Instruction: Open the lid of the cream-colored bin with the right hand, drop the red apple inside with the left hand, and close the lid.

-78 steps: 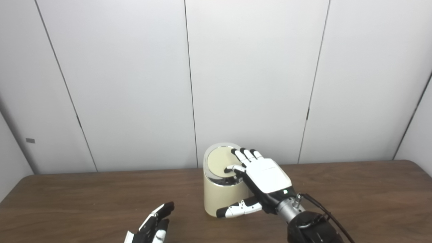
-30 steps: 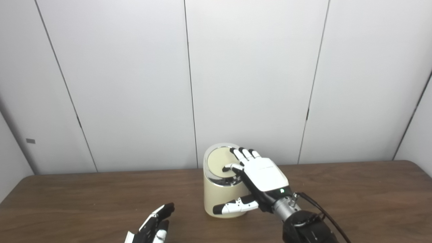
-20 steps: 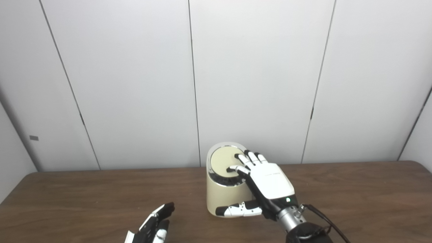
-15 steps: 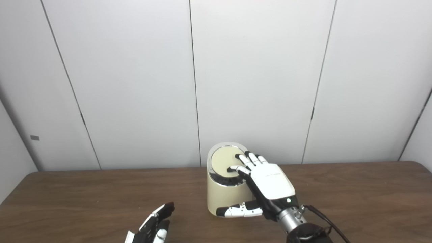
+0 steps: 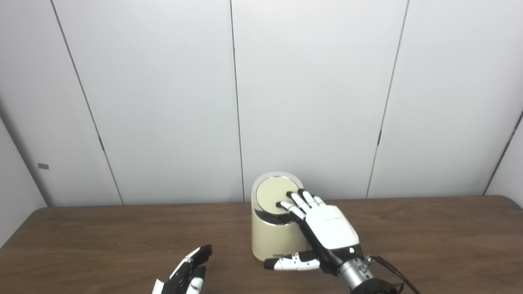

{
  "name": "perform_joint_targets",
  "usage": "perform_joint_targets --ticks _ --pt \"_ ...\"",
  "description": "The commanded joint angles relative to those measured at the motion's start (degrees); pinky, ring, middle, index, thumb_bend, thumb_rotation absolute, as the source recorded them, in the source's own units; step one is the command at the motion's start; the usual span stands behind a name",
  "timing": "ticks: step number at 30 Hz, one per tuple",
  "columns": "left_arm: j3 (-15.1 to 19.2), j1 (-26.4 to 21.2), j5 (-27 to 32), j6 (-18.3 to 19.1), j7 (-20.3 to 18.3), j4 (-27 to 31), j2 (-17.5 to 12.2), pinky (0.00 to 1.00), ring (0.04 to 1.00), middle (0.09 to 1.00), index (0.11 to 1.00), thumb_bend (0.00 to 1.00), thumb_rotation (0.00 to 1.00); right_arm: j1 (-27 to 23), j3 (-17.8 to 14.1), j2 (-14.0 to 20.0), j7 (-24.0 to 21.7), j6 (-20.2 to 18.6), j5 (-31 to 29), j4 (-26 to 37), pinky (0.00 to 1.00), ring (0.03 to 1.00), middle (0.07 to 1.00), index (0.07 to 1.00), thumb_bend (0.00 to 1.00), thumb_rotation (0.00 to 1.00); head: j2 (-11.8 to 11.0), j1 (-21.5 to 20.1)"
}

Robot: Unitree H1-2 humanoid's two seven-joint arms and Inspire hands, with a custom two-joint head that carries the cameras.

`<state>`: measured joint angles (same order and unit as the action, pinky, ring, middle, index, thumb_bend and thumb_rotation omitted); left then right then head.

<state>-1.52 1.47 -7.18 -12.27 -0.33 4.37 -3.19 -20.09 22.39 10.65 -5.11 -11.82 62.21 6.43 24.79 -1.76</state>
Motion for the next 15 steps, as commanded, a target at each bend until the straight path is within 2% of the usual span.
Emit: perform_joint_targets --ticks 1,7,15 --pt "0.0 -1.4 -0.3 -2.0 0.3 0.8 -0.3 0.83 0.868 0.854 0.849 0.39 0.81 0.7 -1.3 0.3 0.3 -0.3 -1.4 -1.5 0.97 1.000 0.989 0.992 0.92 0.90 0.0 -0.1" --pt "0.1 -1.5 0.0 -2.4 0.3 0.3 -0.4 0.84 0.870 0.853 0.848 0.38 0.80 1.7 -1.8 0.1 3.3 1.0 -2.9 -2.6 0.98 1.000 1.000 1.000 0.90 0.91 -0.2 -0.2" --pt "0.0 -1.5 -0.1 -2.5 0.2 0.2 -0.5 0.83 0.864 0.850 0.847 0.39 0.80 2.1 -1.8 0.3 3.4 0.8 -3.6 -2.3 0.99 1.000 1.000 1.000 0.89 0.91 -0.3 -0.2"
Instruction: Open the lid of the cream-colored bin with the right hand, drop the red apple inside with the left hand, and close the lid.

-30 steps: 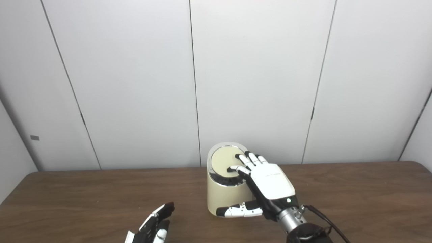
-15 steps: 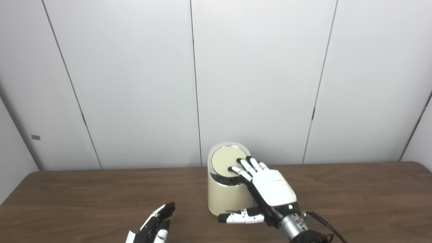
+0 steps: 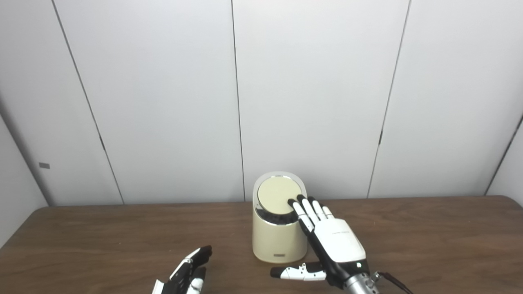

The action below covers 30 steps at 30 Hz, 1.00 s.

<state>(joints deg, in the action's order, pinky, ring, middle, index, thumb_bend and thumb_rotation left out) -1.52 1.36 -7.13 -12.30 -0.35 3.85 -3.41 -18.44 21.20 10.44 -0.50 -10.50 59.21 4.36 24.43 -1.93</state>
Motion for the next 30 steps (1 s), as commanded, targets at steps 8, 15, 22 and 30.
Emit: perform_joint_targets --ticks 8,15,22,30 --pt "0.0 -1.2 0.3 -2.4 0.0 0.8 -0.3 0.85 0.876 0.858 0.853 0.37 0.79 1.6 -0.9 0.5 0.9 0.6 -1.6 -0.1 0.97 1.000 1.000 1.000 0.89 0.92 -0.1 0.1" --pt "0.1 -1.3 0.0 -2.3 0.1 0.6 -0.5 0.85 0.875 0.856 0.853 0.39 0.81 4.8 -4.6 0.2 12.0 7.9 -7.2 -0.2 0.97 1.000 1.000 1.000 0.85 0.92 -0.3 0.0" --pt "0.2 -1.5 0.3 -2.8 0.2 -0.1 -0.7 0.84 0.876 0.859 0.855 0.40 0.80 7.9 -9.2 0.6 22.8 19.6 -14.8 -4.4 0.98 1.000 1.000 1.000 0.86 0.98 -0.6 -0.3" --pt "0.3 -1.5 0.6 -2.8 0.1 -0.3 -0.8 0.86 0.884 0.867 0.863 0.40 0.80 9.3 -10.8 1.3 26.1 25.4 -15.8 -5.1 1.00 1.000 1.000 1.000 0.81 0.90 -0.6 -0.2"
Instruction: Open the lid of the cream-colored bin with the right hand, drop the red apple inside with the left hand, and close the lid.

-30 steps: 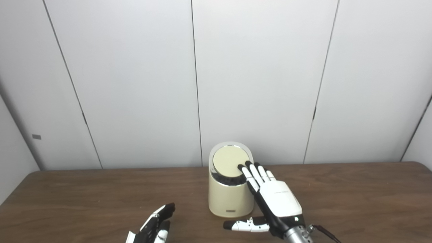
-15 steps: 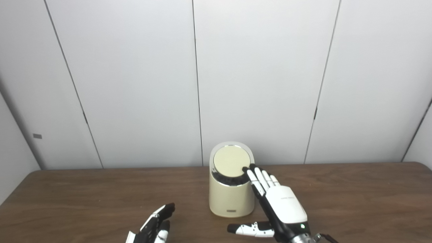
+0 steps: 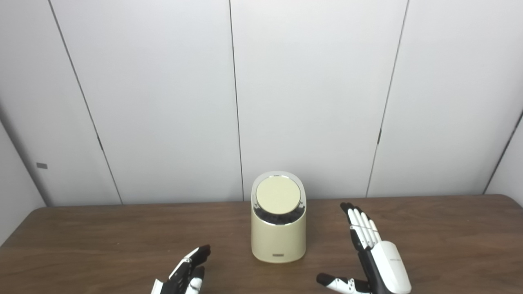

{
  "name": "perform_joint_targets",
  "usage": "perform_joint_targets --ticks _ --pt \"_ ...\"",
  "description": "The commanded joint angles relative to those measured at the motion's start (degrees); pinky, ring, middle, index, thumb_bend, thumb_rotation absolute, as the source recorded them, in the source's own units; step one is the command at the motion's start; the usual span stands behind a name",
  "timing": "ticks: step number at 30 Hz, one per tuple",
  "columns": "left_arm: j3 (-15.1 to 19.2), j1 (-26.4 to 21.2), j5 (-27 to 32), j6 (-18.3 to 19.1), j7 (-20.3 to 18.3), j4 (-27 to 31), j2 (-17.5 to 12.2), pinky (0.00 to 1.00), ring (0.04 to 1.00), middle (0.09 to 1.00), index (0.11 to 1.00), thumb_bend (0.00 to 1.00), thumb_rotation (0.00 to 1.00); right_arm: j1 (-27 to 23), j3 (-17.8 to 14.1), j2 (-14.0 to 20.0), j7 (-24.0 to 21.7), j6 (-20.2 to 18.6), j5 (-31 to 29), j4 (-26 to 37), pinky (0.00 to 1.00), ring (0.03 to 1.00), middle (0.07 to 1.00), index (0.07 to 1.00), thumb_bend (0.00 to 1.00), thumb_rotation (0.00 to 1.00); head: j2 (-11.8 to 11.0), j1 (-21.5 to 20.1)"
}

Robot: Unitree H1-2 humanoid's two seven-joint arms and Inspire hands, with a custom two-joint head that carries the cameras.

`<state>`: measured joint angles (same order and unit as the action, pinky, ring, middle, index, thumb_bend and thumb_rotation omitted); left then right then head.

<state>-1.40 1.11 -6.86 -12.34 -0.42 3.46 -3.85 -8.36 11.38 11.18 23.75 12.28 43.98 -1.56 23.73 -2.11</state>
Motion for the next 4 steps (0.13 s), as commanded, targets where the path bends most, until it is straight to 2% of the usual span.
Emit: perform_joint_targets --ticks 1,4 --pt "0.2 -1.2 0.2 -2.7 0.2 0.2 -0.4 0.86 0.884 0.867 0.864 0.40 0.80 -0.5 -1.2 0.5 2.2 2.9 -0.8 0.6 0.99 1.000 1.000 1.000 0.81 0.90 0.1 0.0" --pt "0.2 -1.3 0.4 -2.5 0.2 0.1 -0.3 0.88 0.892 0.867 0.866 0.39 0.82 0.6 -2.1 0.2 2.5 3.8 -2.6 0.2 0.99 1.000 1.000 1.000 0.80 0.88 0.1 0.1"
